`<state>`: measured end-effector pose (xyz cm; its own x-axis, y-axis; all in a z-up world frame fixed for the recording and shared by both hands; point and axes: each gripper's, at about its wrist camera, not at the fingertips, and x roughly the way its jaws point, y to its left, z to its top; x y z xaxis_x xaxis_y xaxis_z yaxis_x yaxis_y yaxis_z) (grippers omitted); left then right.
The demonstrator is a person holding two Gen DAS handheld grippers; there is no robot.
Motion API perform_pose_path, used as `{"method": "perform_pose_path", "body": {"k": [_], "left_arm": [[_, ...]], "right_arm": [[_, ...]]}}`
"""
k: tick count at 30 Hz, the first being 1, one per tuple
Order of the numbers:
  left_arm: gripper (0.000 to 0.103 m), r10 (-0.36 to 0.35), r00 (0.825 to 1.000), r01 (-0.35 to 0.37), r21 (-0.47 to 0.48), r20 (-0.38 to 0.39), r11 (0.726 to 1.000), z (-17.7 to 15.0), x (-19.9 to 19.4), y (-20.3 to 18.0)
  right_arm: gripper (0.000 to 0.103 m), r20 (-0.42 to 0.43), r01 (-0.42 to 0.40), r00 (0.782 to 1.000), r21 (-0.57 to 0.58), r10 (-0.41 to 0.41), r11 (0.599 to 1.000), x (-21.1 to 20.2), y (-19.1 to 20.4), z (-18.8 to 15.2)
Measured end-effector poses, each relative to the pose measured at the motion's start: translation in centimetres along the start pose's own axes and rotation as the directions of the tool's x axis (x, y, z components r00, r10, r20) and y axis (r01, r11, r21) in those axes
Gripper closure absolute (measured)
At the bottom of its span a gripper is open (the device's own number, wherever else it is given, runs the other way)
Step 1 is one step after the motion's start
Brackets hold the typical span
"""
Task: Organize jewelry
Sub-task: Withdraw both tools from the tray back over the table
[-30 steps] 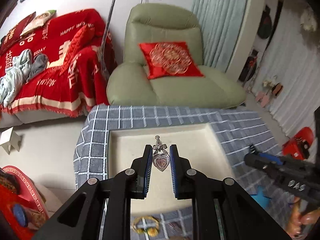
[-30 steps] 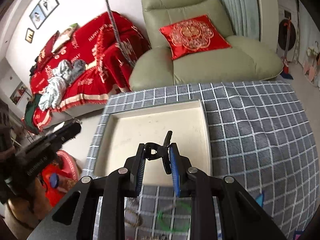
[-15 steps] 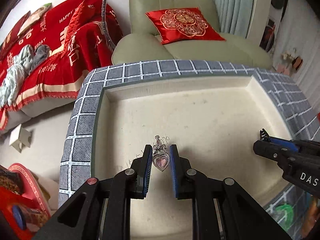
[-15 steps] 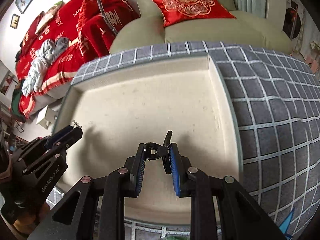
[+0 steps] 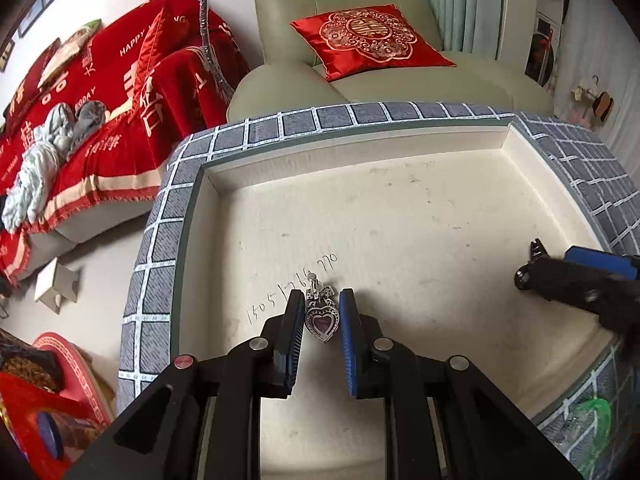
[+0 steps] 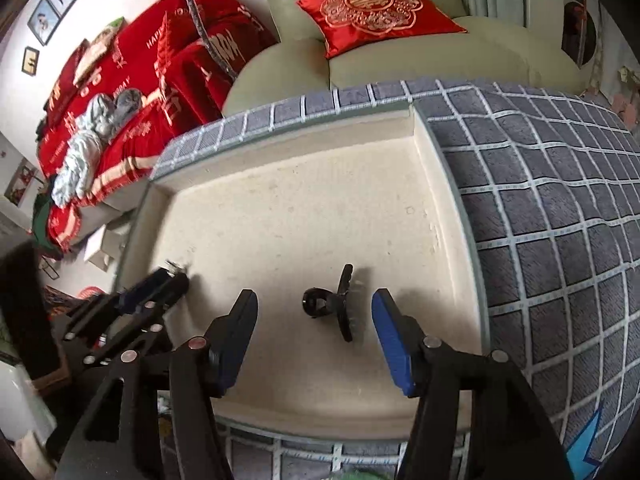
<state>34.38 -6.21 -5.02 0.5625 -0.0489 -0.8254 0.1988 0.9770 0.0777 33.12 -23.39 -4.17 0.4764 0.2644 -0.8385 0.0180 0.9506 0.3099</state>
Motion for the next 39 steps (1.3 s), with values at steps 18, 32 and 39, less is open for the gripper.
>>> {"method": "perform_pose_path", "body": {"k": [18,32,39], "left_arm": [[0.000,-0.021,0.990,0.026,-0.037,0.137,0.999,-2.8,-7.1,1.6],[0.000,-0.003,0.996,0.013,-0.109,0.088,0.994,-11.6,-11.4,3.4],[0.000,0.023,0.998,-0.019,-0.081,0.051,0.997,-14.3,-10.9,2.9]], "right_arm": [[0.015,0.129,-0.038,0.991,0.027,0.034,0.999,-9.2,-0.9,-5.5],[0.000,0.073,-0.009,0.997,0.071,0.003,0.997,-11.0,-3.0,-12.6],[0.000,0.028,0.046,0.998,0.091,-0.049,0.995,-10.2,-4.2,-15.2]]}}
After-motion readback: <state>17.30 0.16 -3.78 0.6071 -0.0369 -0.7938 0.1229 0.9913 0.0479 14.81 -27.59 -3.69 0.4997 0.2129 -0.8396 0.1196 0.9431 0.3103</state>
